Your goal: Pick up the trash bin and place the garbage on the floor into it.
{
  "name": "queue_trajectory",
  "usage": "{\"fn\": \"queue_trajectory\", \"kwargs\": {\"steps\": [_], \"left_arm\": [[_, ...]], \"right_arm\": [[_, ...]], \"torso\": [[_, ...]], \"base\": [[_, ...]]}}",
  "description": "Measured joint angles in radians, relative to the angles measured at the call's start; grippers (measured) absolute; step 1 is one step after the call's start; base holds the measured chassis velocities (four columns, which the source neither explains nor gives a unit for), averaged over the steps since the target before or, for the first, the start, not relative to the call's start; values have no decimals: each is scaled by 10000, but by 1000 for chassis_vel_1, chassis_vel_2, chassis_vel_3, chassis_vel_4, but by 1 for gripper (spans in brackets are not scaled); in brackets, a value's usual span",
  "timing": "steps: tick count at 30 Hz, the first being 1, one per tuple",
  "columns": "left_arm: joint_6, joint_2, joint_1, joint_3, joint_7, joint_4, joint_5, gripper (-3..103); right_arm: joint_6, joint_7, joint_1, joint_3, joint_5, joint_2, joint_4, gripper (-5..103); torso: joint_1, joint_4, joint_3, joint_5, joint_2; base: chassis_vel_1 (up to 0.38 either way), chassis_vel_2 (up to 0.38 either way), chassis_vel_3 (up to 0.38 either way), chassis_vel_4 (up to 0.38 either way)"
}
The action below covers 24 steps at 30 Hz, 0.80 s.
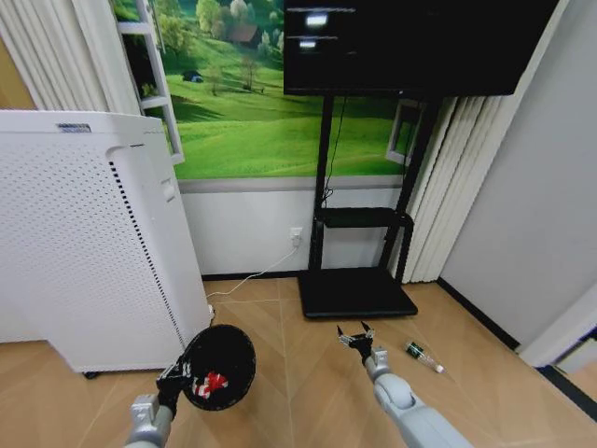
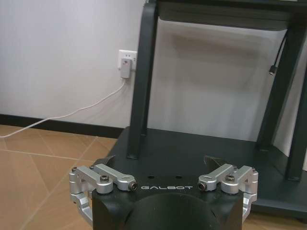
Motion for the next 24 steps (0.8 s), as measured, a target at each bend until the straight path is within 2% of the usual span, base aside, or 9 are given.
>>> {"fn": "queue_trajectory", "kwargs": {"steps": [9,16,17,19,21,24], "left_arm": [[-8,3,-61,0,1,67,-11,7],[-17,22,-69,12,5,120,-18,7],[-17,23,-70,19,19,127,-20,7],[-18,28,-74,20,26,127,-20,7],[-18,31,-76,29,27,127,-23,7],[-19,32,-61,36,25,109,-22,7]], "right_arm": [[26,-15,144,-172,-2,131,-178,100],[315,150,200,-288,-305,209,-364,100],[344,150,203,-319,-374,195,-394,100],[355,150,222,-355,-441,176,-411,100],[324,153,347,-469,-710,129,-487,100],[144,245,577,-740,-814,108,-703,100]], "torso": [[-1,0,-1,-5,0],[-1,1,0,-2,0],[-2,-5,0,3,0],[-2,0,0,7,-1],[-2,-3,-1,-4,0],[-1,-5,0,1,0]], "base": [[-284,-288,295,284],[-341,-353,347,361],[-330,-335,274,295],[-198,-257,274,163],[-64,-175,131,122],[-37,-87,54,26]]}}
